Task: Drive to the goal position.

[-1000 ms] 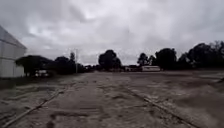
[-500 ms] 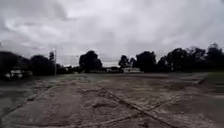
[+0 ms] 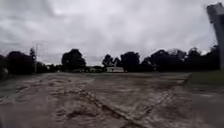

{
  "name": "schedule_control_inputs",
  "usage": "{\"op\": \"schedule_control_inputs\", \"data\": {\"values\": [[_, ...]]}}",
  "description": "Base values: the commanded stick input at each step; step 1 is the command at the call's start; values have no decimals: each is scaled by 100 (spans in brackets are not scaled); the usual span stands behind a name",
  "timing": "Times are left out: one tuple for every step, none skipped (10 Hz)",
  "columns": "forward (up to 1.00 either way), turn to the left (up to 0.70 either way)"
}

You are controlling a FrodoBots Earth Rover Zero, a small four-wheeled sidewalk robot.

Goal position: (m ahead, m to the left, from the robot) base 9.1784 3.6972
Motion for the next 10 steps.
{"op": "schedule_control_inputs", "data": {"values": [[70, 0], [70, 0], [70, 0], [70, 0], [70, 0], [70, 0], [70, 0], [70, 0], [70, 0], [70, 0]]}}
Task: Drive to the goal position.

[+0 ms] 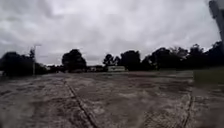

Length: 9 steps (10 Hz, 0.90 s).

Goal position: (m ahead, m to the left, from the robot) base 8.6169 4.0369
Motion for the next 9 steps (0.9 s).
{"op": "schedule_control_inputs", "data": {"values": [[70, 0], [70, 0], [70, 0], [70, 0], [70, 0], [70, 0], [70, 0], [70, 0], [70, 0]]}}
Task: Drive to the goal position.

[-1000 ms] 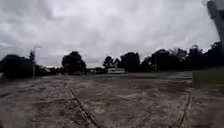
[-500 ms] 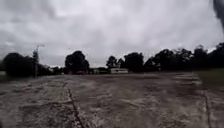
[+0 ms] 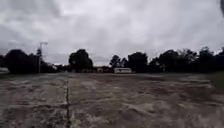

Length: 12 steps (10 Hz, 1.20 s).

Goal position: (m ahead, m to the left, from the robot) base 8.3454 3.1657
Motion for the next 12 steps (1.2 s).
{"op": "schedule_control_inputs", "data": {"values": [[70, 0], [70, 0], [70, 0], [70, 0], [70, 0], [70, 0], [70, 0], [70, -3], [70, -20], [70, -35], [70, -29], [70, -10]]}}
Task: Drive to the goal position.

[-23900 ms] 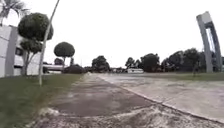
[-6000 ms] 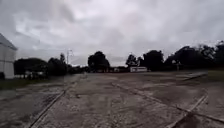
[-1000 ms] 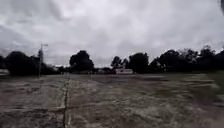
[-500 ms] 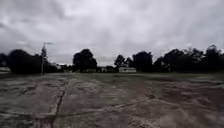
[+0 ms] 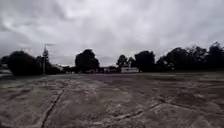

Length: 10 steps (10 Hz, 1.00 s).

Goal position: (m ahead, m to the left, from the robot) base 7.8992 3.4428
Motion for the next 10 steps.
{"op": "schedule_control_inputs", "data": {"values": [[70, 0], [70, 0], [70, 0], [70, 0], [70, 0], [70, 0], [70, 0], [70, 0], [70, 0], [70, 0]]}}
